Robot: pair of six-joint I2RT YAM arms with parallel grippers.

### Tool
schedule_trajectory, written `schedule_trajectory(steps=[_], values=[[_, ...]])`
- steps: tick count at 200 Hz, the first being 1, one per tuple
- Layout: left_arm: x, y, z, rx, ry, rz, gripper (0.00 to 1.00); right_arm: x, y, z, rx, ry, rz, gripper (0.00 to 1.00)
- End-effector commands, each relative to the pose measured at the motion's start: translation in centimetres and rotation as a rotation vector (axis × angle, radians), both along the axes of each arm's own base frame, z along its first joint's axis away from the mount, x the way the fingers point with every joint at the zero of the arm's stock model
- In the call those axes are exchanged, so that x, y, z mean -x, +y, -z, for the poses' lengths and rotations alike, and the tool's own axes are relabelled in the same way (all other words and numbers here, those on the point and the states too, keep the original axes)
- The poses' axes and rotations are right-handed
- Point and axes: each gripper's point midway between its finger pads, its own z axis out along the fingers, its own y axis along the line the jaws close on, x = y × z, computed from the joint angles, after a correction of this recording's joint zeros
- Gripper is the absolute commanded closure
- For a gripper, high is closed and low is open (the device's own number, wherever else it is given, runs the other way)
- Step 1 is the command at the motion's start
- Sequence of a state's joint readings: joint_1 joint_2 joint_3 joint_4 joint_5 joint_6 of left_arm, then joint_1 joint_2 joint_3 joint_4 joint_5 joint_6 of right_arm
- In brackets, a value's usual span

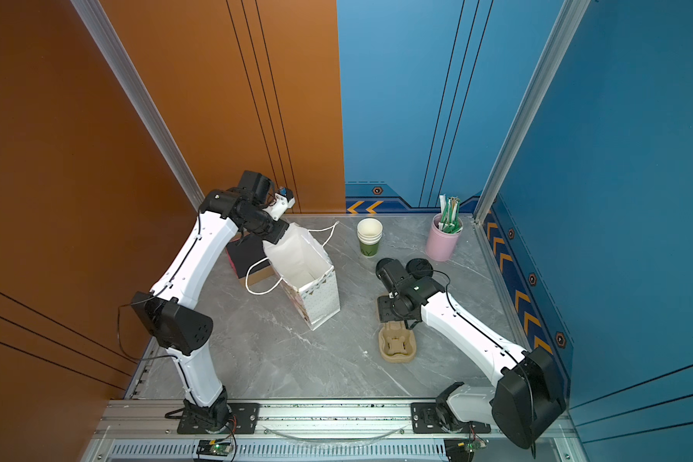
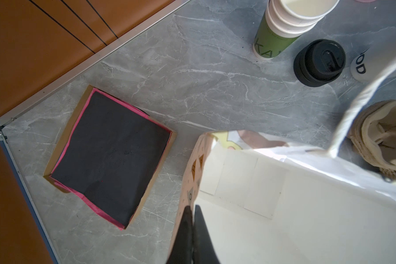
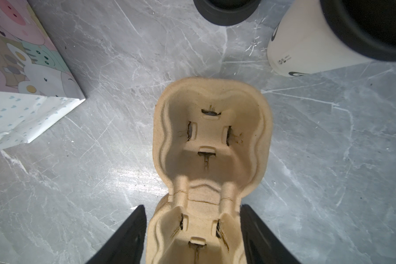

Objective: Pack a coffee takeout order
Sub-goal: Rotate the takeout bag at the center of the table.

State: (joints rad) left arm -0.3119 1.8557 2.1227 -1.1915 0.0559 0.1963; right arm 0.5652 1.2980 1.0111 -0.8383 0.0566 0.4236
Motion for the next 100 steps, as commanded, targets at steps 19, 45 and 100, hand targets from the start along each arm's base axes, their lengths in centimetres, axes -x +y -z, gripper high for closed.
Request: schedule_trajectory(steps=[19,45,100], values=[[4.2,0.4,-2.8,0.040,-0.020,-0.077,1.00,1.3,-1.1,0.0,0.038,0.011,0.006,0.33],[5.7,1.1,-1.9,0.051,0.018,-0.130,1.00,1.8,-1.2,0.6,0.034,0.034,0.009,0.37],[7.5,2.4,0.2,0.074,0.092,-0.219,1.00,2.2,-1.4,2.1,0.050,0.064,0.009,0.42]])
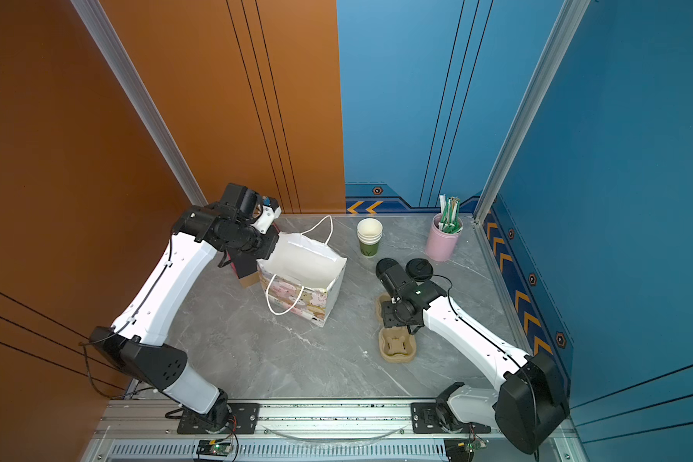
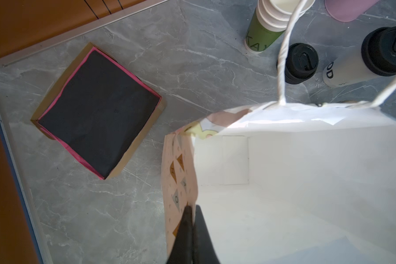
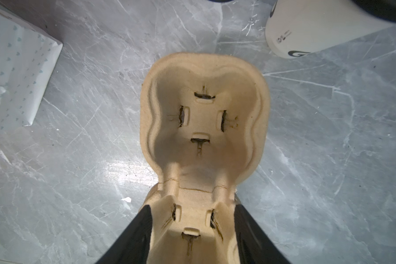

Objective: Pack a coffee takeout order
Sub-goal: Rotate the takeout bag at the center of the table, then pick up the cup tray from the cup tray.

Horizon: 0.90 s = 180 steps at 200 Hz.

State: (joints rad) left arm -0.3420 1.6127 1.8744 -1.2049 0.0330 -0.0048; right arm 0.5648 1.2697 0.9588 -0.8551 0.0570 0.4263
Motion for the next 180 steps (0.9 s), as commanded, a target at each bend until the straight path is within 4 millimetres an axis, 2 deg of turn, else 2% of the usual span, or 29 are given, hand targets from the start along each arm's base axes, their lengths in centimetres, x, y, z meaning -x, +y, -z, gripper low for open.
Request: schedule_trajectory(steps=[1,49,112,180], values=[[1.0,1.0,0.9,0.003,0.042,-0.065,1.00,0.8,-0.5,1.0,0.028,0.029,0.005,0.42],[1.8,1.7,2.3,-0.006,0.084,-0.081,1.00,0.4,-0.1,2.2,0.026,0.040,0.009,0.44],[2.0,1.6,2.3,-0.003,0.085,-0.067,1.00,0.0,0.4,3.2,0.025,0.057,0.008,0.48],[1.9,1.4,2.5,-0.003,0.090,-0.058,1.00,0.6,0.2,4.3,0.038,0.093,0.018,0.54]])
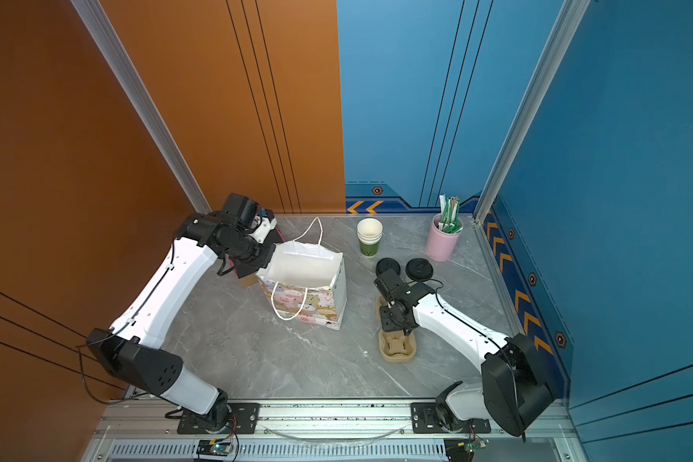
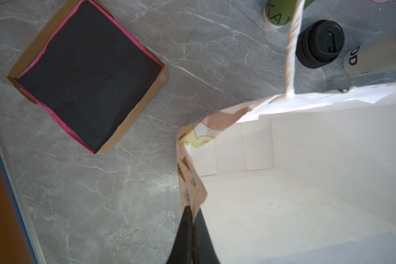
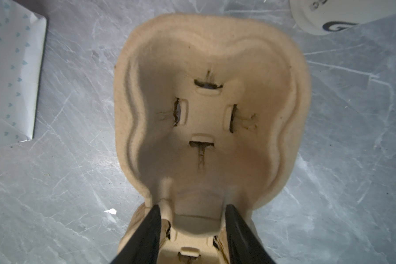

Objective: Pack a coffee takeout order
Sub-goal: Pick up the cup tray from the cup tray.

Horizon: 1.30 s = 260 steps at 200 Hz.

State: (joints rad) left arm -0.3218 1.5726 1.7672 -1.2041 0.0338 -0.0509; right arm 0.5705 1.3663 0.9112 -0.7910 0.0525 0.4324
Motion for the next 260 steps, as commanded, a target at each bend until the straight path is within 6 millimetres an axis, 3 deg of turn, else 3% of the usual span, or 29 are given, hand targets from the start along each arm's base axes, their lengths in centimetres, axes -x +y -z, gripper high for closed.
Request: schedule_trajectory(steps=[1,147,260], values=[[0.6,0.1,0.3,-0.001,0.020,0.002,1.00,0.5,0.0,0.7,0.000,0.021,0.021,0.54],[0.7,0.0,0.7,-0.009,0.029,0.010,1.00,0.1,0.2,1.6,0.002,0.034,0.038,0.56],[0.7,0.0,1.0,-0.014,0.036,0.012,1.00,-0.3,0.4,0.8,-0.012,0.006,0.043,0.57]])
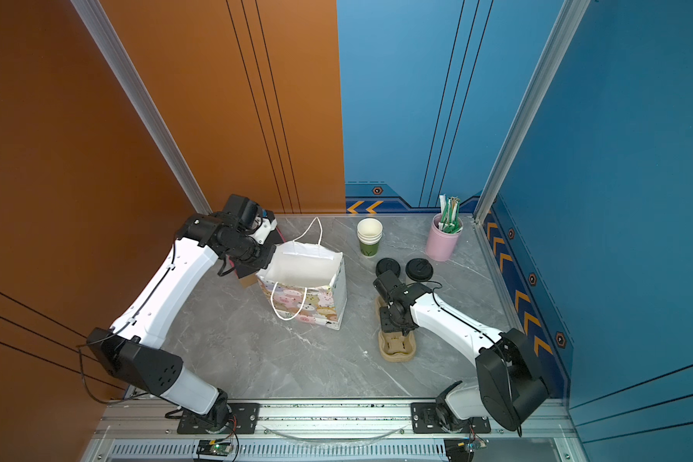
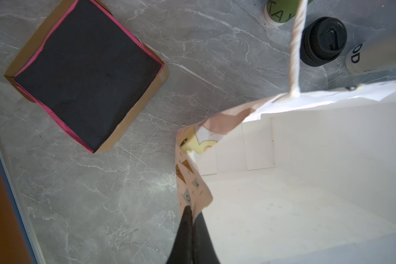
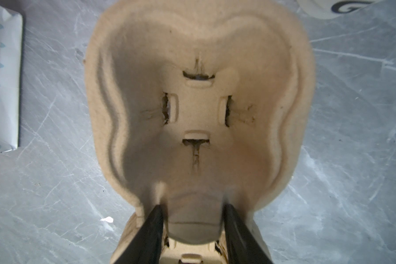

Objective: Pack a coffee takeout order
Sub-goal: Pick up the cup tray from the cup tray.

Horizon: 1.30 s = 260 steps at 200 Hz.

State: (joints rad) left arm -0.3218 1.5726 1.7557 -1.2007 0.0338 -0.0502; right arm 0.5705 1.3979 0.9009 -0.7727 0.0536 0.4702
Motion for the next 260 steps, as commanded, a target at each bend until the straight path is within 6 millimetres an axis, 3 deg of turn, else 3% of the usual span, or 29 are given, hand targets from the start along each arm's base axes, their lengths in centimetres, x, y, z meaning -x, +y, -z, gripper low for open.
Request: schedule_trajectory(steps=[1,109,222,260], values=[[0.6,-0.1,0.6,-0.011,0.028,0.012,1.00,-0.3,0.4,-0.3,-0.017,-0.015,0.006,0.57],[0.7,-0.1,0.8,-0.015,0.034,0.015,1.00,-0.4,0.8,-0.3,-0.025,-0.004,-0.006,0.66],[0.6,-0.2,1.0,-0.018,0.035,0.020,1.00,-0.2,0.1,-4.5,-0.045,-0.093,-0.002,0.67],[0.6,-0.3,1.1,-0.016,0.039,0.023,1.00,-0.1,0.0,-4.6,-0.043,-0.091,-0.005,0.67]])
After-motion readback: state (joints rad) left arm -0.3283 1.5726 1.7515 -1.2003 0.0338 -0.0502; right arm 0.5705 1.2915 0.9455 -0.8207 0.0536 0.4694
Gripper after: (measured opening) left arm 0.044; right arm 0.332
